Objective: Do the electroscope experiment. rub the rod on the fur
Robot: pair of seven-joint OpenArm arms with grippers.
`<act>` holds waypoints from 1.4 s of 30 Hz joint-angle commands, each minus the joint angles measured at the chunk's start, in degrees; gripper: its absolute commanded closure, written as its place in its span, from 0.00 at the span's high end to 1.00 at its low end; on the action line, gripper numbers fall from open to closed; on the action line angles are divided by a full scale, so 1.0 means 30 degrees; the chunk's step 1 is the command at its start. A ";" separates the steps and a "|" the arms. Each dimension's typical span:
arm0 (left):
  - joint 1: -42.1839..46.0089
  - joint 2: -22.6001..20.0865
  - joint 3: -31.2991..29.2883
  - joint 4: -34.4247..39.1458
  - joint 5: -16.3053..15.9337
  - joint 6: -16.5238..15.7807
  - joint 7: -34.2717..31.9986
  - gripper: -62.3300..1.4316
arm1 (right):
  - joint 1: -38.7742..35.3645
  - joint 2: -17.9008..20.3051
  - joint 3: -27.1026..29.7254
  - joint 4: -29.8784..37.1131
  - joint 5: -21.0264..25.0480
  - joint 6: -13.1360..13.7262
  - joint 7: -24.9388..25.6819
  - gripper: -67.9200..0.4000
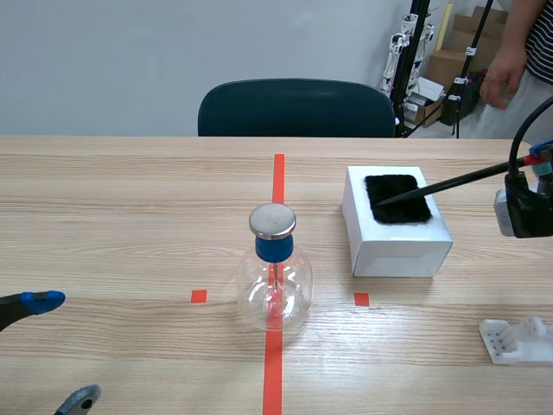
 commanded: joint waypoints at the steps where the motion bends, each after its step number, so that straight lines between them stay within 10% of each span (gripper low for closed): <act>1: -0.0051 -0.0109 0.0000 0.0255 -0.0240 -0.0029 -0.0953 1.00 | 0.0372 0.0313 0.0146 0.0073 0.0291 -0.0138 -0.1137 0.00; 14: -0.0051 -0.0109 0.0000 0.0255 -0.0240 -0.0029 -0.0953 1.00 | 0.0372 -0.0219 0.0146 0.0073 0.0962 -0.0146 0.0401 0.00; 22: -0.0051 -0.0109 0.0000 0.0255 -0.0240 -0.0029 -0.0953 1.00 | 0.0372 -0.0168 0.0146 0.0000 0.0947 0.0809 -0.2229 0.00; 30: -0.0051 -0.0109 0.0000 0.0255 -0.0240 -0.0029 -0.0953 1.00 | 0.0372 -0.0328 0.0146 0.0000 0.0976 0.0036 0.0787 0.00; 42: -0.0051 -0.0109 0.0000 0.0255 -0.0240 -0.0029 -0.0953 1.00 | 0.0372 -0.0124 0.0146 -0.0772 0.0911 0.0510 -0.1392 0.00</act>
